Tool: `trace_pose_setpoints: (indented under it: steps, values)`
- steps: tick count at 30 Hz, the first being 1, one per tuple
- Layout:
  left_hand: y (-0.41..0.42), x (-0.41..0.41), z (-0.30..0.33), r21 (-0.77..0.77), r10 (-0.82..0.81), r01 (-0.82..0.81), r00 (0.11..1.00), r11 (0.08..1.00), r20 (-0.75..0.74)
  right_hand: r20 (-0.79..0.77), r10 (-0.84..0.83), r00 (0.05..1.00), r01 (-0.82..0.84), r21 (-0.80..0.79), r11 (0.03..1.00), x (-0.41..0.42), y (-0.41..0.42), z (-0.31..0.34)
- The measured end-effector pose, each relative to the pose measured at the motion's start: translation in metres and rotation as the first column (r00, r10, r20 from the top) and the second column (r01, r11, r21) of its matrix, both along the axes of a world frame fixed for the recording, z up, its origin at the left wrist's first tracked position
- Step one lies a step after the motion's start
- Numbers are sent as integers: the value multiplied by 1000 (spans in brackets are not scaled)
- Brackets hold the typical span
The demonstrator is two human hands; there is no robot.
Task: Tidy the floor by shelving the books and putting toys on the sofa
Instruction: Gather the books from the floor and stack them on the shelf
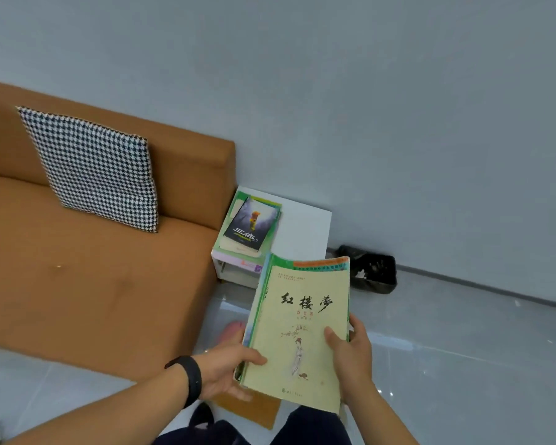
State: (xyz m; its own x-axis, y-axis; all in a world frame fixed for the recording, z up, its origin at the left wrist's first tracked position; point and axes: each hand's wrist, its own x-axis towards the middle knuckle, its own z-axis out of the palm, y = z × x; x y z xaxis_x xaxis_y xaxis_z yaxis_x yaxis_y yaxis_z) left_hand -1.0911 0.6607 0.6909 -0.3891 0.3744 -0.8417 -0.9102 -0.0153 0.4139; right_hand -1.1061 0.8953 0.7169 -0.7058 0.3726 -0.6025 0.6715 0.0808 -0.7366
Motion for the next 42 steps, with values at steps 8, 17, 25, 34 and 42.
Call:
trace_pose_setpoints:
  steps: [8, 17, 25, 34, 42]
  values:
    - [105, -148, -57, -270, 170, -157, 985, 950, 24, 133, 194, 972, -209, 108, 972, -189, 74, -90]
    - [108, -297, -99, -704, -115, 9, 988, 710, -103, 286, 383, 878, -432, 130, 892, -346, 87, -152]
    - [123, -291, -93, -683, -176, 150, 984, 715, 32, 475, 483, 736, -469, -158, 869, -386, 32, -155]
    - [127, -130, -65, -666, 1, -76, 994, 742, -112, 289, 937, 198, -979, 9, 204, -257, -24, -100]
    - [94, 87, -79, -603, 525, -496, 839, 625, -146, 258, 931, -259, -949, 111, -295, -82, -57, -78]
